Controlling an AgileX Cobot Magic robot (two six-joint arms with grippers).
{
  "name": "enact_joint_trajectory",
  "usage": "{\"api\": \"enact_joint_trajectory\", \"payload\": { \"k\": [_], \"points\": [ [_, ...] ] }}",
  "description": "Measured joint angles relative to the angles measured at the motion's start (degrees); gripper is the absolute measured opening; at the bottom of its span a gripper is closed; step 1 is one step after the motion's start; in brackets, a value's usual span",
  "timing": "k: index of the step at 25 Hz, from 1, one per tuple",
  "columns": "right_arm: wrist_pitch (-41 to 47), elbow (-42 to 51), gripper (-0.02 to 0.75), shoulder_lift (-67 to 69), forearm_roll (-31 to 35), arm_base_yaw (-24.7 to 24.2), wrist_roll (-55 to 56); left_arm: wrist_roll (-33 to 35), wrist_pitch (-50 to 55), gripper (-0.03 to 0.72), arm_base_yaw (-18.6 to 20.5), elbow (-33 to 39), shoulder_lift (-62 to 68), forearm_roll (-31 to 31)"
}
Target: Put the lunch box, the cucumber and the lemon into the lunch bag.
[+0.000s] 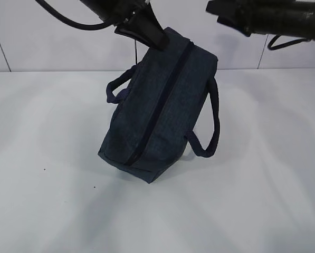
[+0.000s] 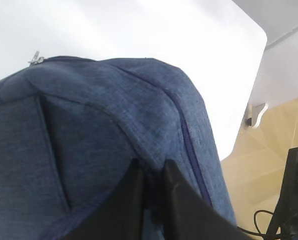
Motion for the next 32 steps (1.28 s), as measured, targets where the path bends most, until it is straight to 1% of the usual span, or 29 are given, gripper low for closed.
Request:
{"api": "enact_joint_trajectory", "payload": {
  "k": [4,10,16,21,24,25,27,29,30,31,32],
  "points": [
    [0.10,-0.69,0.484,-2.91,0.12,-1.69,1.27,-1.73,-1.79,0.025,0.00,0.00,0.51,0.00],
    [0.57,-0.82,0.485,-3.68,0.01,-2.15,3.10,-3.32,-9.09,0.024,0.33,0.00,5.10,-0.46],
    [1.37,-0.82,0.486,-3.68,0.01,-2.15,3.69,-3.80,-10.54,0.024,4.12,-0.25,8.43,-1.52],
    [1.42,-0.82,0.486,-3.68,-0.09,-2.15,4.02,-3.89,-8.25,0.023,8.17,-0.25,8.83,-1.55],
    [1.51,-0.82,0.486,-3.68,-0.09,-2.15,4.14,-3.89,-6.58,0.034,9.55,-0.25,8.87,-0.85],
    [1.51,-0.82,0.486,-3.68,-0.09,-2.15,4.22,-3.89,-5.87,0.050,9.81,-0.25,8.87,-0.19],
    [1.51,-0.82,0.486,-3.68,-0.20,-2.15,4.72,-3.89,-4.89,0.135,10.20,-0.25,8.87,1.51],
    [1.51,-0.82,0.486,-3.68,-0.53,-2.15,4.93,-3.89,-4.32,0.280,10.41,-0.25,8.87,2.51],
    [1.55,-0.82,0.486,-3.68,-0.82,-2.15,5.08,-3.89,-4.20,0.340,10.41,-0.25,8.87,2.76],
    [1.69,-0.82,0.486,-3.68,-1.08,-2.15,5.31,-3.89,-4.07,0.395,10.41,-0.25,8.87,2.76],
    [2.43,-0.82,0.486,-3.68,-1.42,-2.15,5.42,-3.89,-4.07,0.425,10.41,-0.25,8.87,2.89]
  ]
}}
